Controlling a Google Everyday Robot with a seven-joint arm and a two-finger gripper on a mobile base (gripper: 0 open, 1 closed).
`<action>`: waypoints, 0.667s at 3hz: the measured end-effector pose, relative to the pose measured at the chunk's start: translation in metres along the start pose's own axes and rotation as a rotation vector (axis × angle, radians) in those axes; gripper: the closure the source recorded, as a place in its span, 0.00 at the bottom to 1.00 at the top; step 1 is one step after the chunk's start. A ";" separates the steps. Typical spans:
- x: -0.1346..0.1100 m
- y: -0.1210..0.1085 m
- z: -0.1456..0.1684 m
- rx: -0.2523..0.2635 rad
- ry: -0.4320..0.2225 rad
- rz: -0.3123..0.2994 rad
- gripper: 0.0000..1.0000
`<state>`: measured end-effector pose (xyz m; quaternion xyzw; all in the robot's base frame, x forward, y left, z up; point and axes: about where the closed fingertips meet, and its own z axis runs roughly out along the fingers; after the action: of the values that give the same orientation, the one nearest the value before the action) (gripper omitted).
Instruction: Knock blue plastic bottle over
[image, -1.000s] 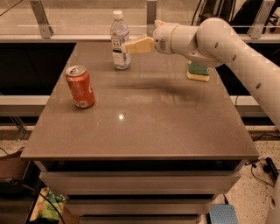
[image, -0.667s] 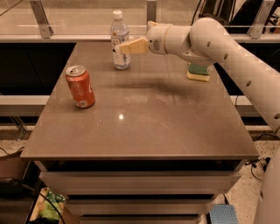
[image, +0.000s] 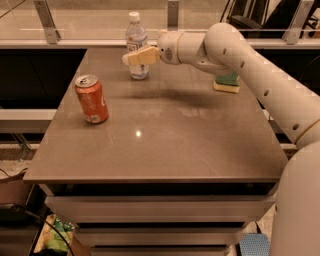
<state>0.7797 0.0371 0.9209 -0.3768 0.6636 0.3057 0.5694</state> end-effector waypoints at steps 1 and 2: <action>0.006 0.002 0.013 -0.021 -0.011 0.024 0.18; 0.006 0.004 0.014 -0.024 -0.010 0.023 0.41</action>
Offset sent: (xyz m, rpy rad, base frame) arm 0.0040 0.0089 -0.0071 0.0197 0.0145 0.0146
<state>0.7838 0.0500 0.9123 -0.3745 0.6612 0.3222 0.5646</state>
